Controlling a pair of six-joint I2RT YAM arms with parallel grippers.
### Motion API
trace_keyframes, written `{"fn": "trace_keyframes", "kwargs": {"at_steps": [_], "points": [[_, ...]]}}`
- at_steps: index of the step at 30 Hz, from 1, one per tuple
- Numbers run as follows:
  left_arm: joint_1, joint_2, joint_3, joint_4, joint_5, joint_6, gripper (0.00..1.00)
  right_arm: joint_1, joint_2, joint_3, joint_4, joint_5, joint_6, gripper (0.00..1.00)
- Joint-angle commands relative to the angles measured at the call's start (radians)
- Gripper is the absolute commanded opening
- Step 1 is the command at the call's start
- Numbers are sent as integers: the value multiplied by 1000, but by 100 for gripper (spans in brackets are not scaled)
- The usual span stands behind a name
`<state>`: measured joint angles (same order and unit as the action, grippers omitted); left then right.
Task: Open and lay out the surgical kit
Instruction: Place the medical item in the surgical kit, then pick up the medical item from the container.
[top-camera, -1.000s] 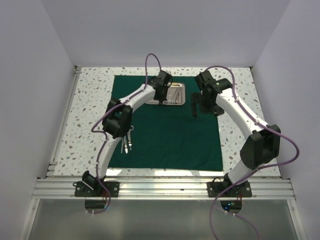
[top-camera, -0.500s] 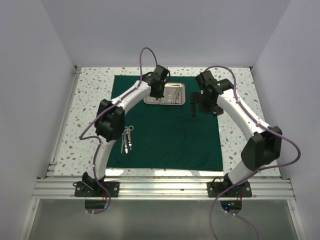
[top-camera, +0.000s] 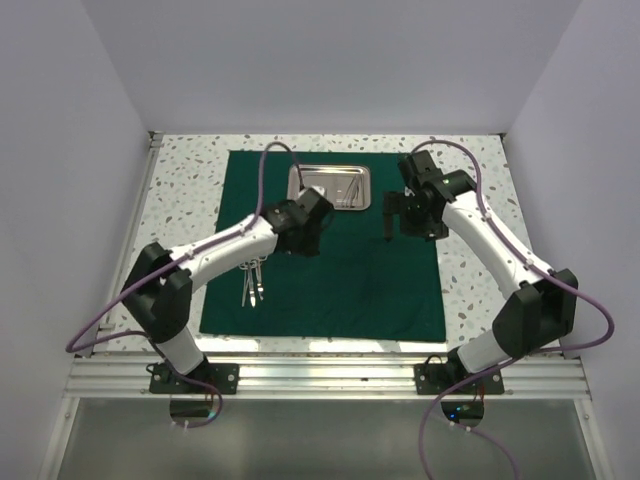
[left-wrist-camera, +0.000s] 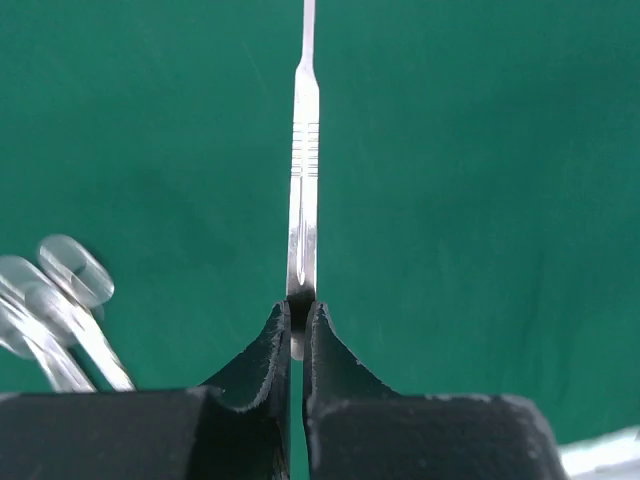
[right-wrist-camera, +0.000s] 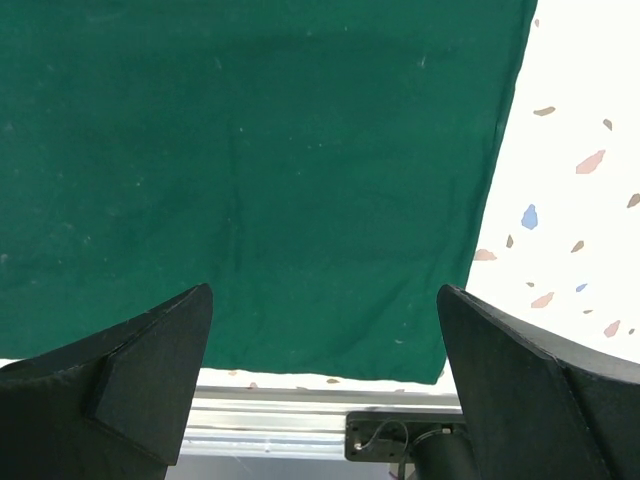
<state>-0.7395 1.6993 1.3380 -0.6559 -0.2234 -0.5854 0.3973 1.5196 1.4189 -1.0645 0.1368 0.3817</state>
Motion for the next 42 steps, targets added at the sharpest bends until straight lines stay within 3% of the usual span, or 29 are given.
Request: {"fn": "trace_keyframes", "kwargs": {"at_steps": [1, 5, 13, 16, 21, 22, 28, 31, 33, 37, 42], "points": [[-106, -58, -131, 39, 9, -155, 0, 3, -48, -37, 43, -29, 9, 99], [-182, -70, -207, 64, 15, -220, 0, 3, -61, -74, 60, -34, 9, 99], [-228, -41, -195, 19, -1, -274, 0, 3, -105, -113, 61, -16, 6, 99], [-228, -33, -157, -23, 10, -261, 26, 2, -122, -130, 52, -5, 5, 99], [-228, -30, 21, -183, -19, -235, 94, 3, -153, -141, 43, 46, -3, 99], [-227, -26, 54, -201, -34, -223, 100, 2, -153, -140, 41, 49, -3, 99], [-115, 118, 356, -203, -57, -68, 97, 0, -159, -124, 29, 58, 22, 99], [-14, 296, 525, -227, -47, 19, 94, 2, -165, -106, 9, 72, 36, 99], [18, 432, 764, -264, -73, 93, 93, 2, -168, -94, -9, 86, 39, 99], [80, 620, 959, -268, -54, 160, 90, 2, -167, -72, -46, 125, 34, 99], [149, 698, 934, -176, 36, 156, 79, 0, -159, -38, -94, 178, 34, 99]]}}
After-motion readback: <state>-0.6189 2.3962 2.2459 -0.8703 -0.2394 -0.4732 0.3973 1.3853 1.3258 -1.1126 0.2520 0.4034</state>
